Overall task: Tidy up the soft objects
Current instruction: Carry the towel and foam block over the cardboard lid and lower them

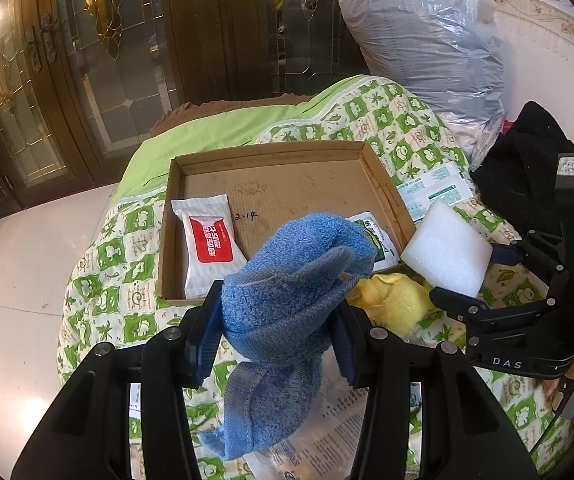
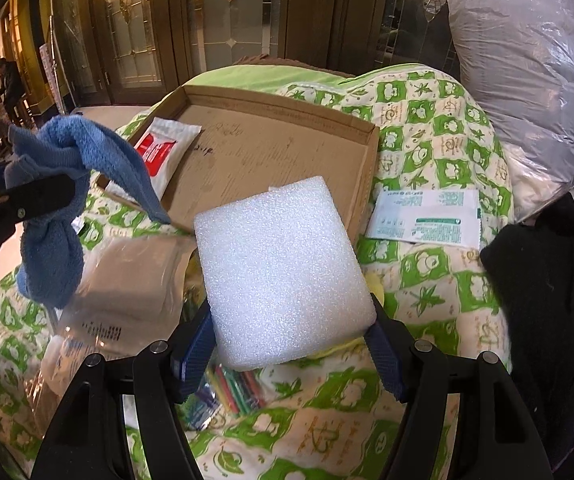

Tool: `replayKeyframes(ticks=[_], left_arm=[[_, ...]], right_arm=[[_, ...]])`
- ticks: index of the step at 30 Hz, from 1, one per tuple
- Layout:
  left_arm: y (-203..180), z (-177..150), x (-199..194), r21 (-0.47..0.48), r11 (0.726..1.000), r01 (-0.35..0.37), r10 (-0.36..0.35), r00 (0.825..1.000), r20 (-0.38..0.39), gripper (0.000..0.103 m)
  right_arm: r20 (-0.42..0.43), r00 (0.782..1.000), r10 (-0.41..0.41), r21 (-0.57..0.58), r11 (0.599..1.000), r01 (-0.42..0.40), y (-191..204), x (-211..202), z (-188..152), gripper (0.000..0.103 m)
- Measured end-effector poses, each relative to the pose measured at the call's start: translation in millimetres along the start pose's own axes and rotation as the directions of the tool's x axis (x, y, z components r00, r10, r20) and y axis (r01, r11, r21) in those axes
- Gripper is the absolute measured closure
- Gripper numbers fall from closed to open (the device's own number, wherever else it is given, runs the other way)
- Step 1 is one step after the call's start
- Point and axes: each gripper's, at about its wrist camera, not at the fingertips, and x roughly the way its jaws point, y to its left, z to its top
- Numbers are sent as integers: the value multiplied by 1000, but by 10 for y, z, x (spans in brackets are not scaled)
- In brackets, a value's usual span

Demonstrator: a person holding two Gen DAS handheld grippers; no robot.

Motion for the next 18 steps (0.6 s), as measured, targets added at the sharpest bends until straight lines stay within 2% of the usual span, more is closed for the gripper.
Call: replayKeyframes(ticks=[12,18], left_arm=[[129,115,208,-21,999,-27,27,1000,-4,57],[240,208,369,-68,998,-9,9,1000,-12,57]], right_arm=[[4,1000,-13,37,999,12,-193,236,190,34],[8,1000,-7,73,997,6,-290,388,321,34]])
